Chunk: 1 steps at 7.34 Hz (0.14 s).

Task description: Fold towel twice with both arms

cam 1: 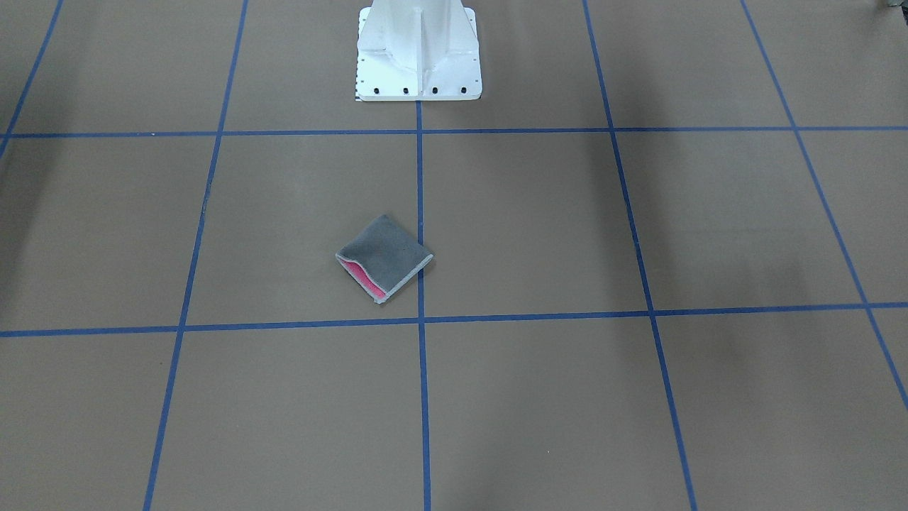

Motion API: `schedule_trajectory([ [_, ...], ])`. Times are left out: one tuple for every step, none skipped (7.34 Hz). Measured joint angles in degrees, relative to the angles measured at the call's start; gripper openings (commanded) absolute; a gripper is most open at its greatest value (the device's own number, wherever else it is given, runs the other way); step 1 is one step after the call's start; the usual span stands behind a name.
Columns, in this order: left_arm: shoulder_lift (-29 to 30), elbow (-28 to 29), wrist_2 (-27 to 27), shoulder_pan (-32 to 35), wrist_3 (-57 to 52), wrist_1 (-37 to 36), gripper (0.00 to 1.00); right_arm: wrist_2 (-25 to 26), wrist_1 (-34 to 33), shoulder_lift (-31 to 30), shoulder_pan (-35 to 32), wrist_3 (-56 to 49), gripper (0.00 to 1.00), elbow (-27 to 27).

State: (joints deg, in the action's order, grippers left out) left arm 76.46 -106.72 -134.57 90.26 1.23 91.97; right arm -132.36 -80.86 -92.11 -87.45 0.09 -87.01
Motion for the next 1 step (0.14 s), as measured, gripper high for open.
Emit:
schedule_trajectory([
  [0.0, 0.0, 0.0, 0.0, 0.0, 0.0, 1.00, 0.0, 0.0, 0.0, 0.0, 0.0, 1.00, 0.0],
])
